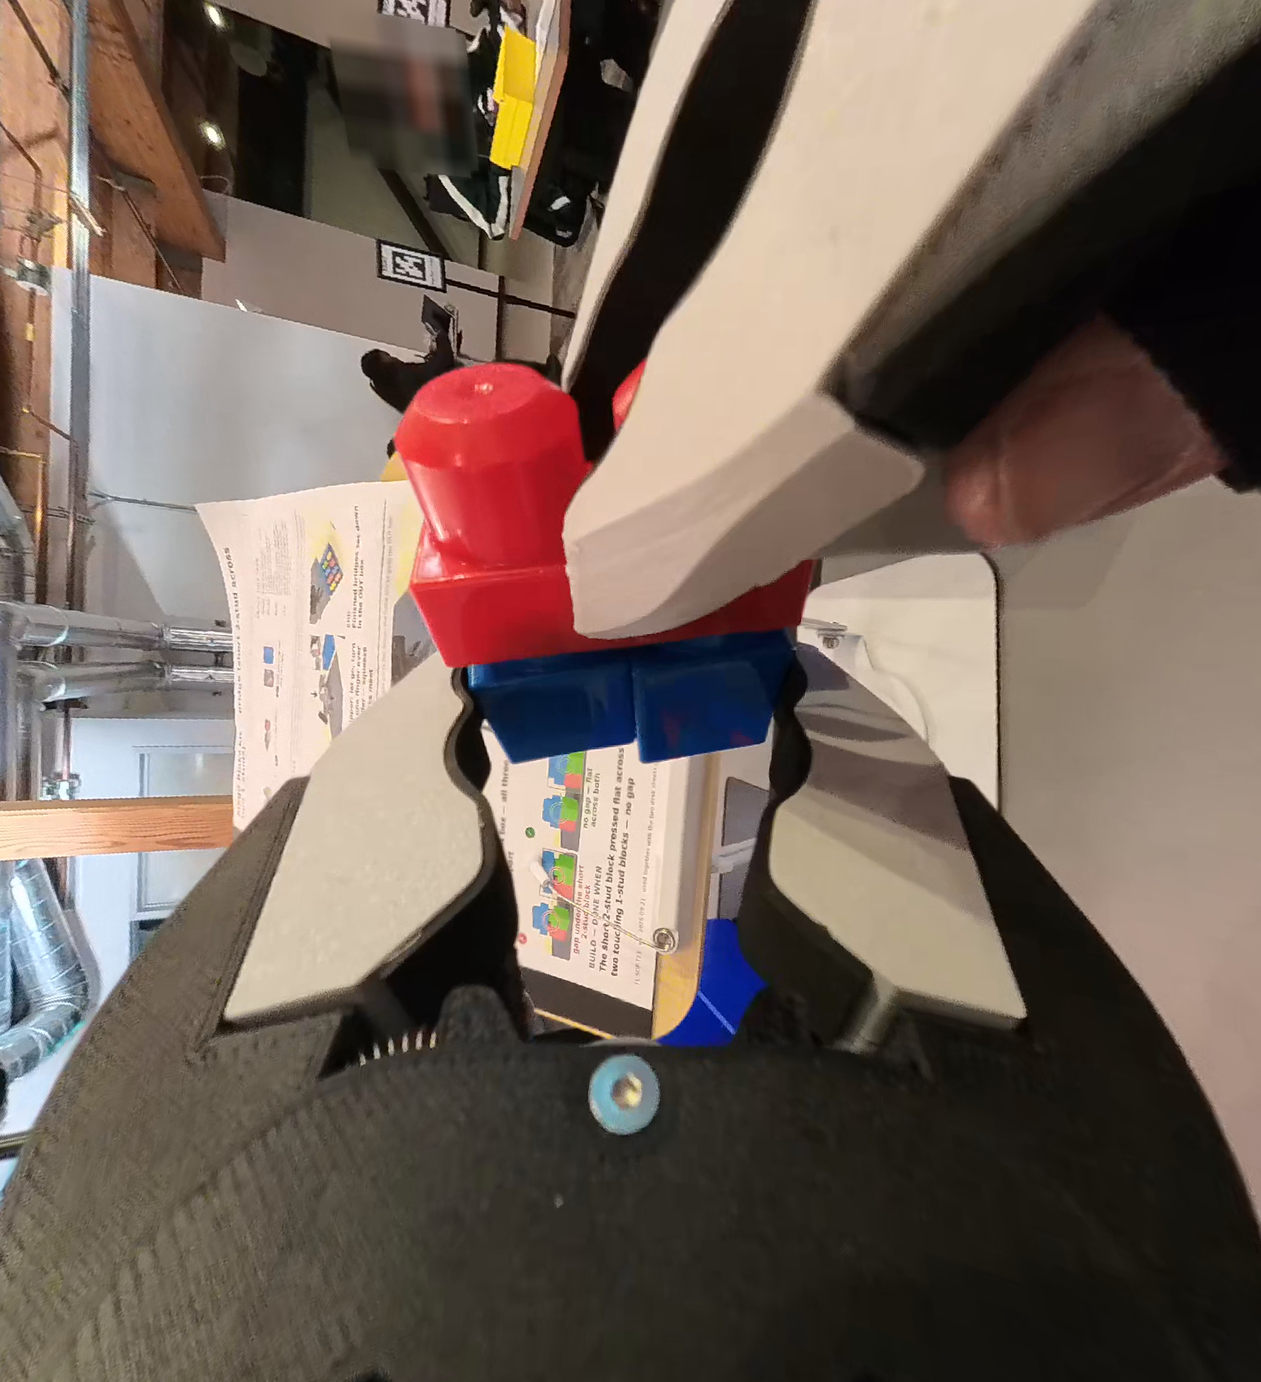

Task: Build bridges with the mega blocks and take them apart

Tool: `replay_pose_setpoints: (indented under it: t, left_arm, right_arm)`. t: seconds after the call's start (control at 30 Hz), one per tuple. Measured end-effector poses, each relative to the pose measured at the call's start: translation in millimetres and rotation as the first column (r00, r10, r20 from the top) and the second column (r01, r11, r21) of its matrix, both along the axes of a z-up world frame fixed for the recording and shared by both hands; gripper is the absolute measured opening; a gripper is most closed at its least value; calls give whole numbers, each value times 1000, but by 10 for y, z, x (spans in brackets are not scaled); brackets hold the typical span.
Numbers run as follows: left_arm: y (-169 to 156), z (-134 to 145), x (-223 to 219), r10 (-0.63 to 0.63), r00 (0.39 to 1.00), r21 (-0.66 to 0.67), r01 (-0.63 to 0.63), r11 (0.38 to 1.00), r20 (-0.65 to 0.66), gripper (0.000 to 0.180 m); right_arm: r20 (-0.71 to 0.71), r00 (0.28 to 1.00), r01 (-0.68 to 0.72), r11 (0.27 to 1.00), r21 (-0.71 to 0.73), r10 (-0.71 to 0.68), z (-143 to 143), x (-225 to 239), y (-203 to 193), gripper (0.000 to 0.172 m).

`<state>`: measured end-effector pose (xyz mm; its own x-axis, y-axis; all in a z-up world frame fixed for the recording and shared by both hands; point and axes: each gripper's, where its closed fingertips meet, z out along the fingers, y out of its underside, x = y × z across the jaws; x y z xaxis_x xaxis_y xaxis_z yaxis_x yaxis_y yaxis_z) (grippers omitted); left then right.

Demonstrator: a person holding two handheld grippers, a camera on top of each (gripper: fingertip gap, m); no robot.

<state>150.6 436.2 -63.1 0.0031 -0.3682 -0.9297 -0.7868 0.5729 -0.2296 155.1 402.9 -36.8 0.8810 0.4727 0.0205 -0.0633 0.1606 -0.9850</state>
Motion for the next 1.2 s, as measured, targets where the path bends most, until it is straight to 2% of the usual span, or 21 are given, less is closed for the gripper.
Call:
replay_pose_setpoints:
  t: [0.27, 0.4, 0.57, 0.67, 0.8, 0.83, 0.9, 0.97, 1.0, 1.07, 1.13, 1.2]
  left_arm:
    - [-12, 41, 11, 12, 1000, -25, -11, 1000, 15, 73]
    - [3, 42, 8, 19, 1000, -24, -19, 1000, 15, 73]
    - [59, -17, -23, 40, 999, -29, -41, 999, -6, 73]
    - [73, -62, -38, 30, 1000, -48, -30, 998, -4, 73]
    - [60, -74, -42, -13, 999, -168, 21, 986, 53, 74]
    - [53, -65, -46, -19, 998, -182, 30, 983, 65, 74]
    - [5, -82, -30, -39, 995, -252, 63, 966, 97, 74]
    - [11, -129, -44, -41, 993, -305, 73, 950, 111, 74]
    - [6, -153, -52, -49, 990, -348, 92, 933, 130, 74]
    - [-70, -200, -54, -84, 976, -497, 175, 850, 199, 74]
    - [-211, -198, -50, -141, 944, -653, 308, 692, 297, 74]
    - [-339, -173, -73, -168, 906, -765, 419, 489, 388, 74]
  right_arm:
    - [107, 988, 108, 993, 47, -112, 40, 2, 12, 33]
    - [92, 991, 91, 995, 32, -94, 29, -2, 33, 34]
    - [-25, 1000, 18, 999, -45, -19, -43, -15, 98, 33]
    - [-14, 1000, 1, 998, -70, -2, -75, -30, 117, 33]
    - [21, 999, -27, 996, -83, 29, -22, -70, 112, 33]
    - [30, 999, -36, 995, -91, 39, -14, -88, 116, 35]
    - [23, 999, -47, 994, -94, 49, 29, -89, 123, 50]
    - [21, 997, -69, 994, -88, 71, 83, -87, 84, 51]
    - [36, 997, -69, 995, -72, 71, 119, -68, 55, 57]
    - [77, 990, -119, 992, -41, 122, 212, -54, -62, 64]
    - [233, 957, -169, 985, -40, 174, 208, -74, -185, 78]
    - [431, 879, -215, 976, -21, 203, 165, -102, -335, 87]
